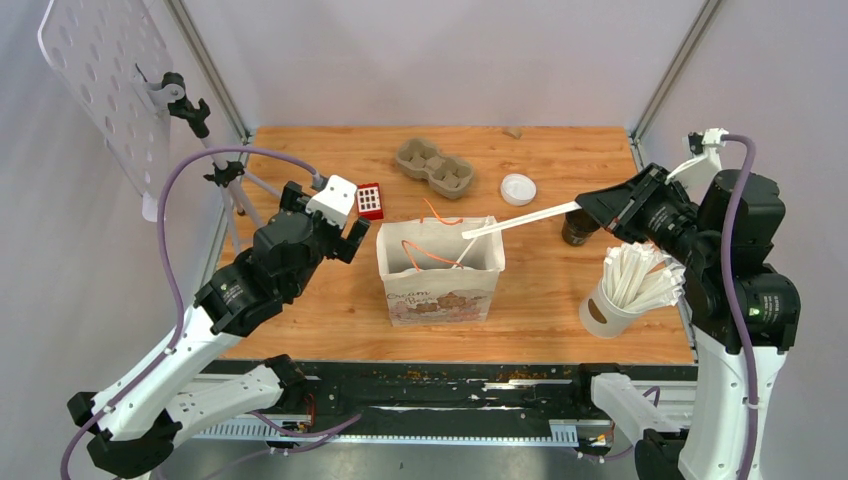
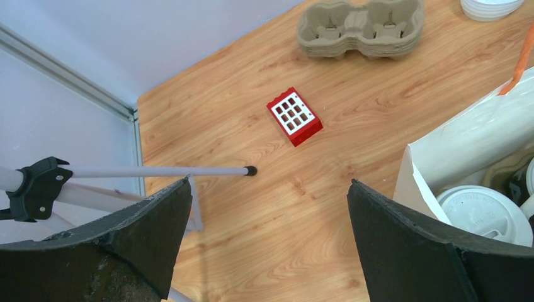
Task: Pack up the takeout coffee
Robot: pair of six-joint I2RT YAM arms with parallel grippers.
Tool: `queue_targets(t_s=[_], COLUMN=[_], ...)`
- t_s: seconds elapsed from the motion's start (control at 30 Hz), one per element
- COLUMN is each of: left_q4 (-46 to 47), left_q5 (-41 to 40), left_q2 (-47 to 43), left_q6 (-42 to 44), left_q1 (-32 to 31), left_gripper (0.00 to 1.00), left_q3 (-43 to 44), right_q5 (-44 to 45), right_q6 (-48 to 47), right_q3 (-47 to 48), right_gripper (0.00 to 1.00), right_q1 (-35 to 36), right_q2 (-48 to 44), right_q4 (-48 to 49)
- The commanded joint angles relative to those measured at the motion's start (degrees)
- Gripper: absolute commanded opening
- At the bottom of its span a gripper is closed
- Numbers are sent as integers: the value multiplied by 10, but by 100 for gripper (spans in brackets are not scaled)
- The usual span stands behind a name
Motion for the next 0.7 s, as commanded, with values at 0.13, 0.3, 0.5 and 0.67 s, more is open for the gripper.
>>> queue_targets(t_s=[0.13,0.3,0.5,0.67], left_q4=[16,14,14,11], left_q5=[4,-3,-6,-5], left_q2=[-9,-18,-23,-21], left_q6=[-6,-11,-7,-5], left_q1=[1,1,1,1], left_gripper=[100,100,100,100], left_q3=[19,15,14,14], right_q5=[-64,-76,-67,-1], right_q6=[23,35,53,63], right_q3=[-26,-80,-124,-144], right_gripper=[3,5,6,6], right_q1=[-1,-1,20,117], right_q2=[9,18,40,87], right_q4=[40,80,133,165])
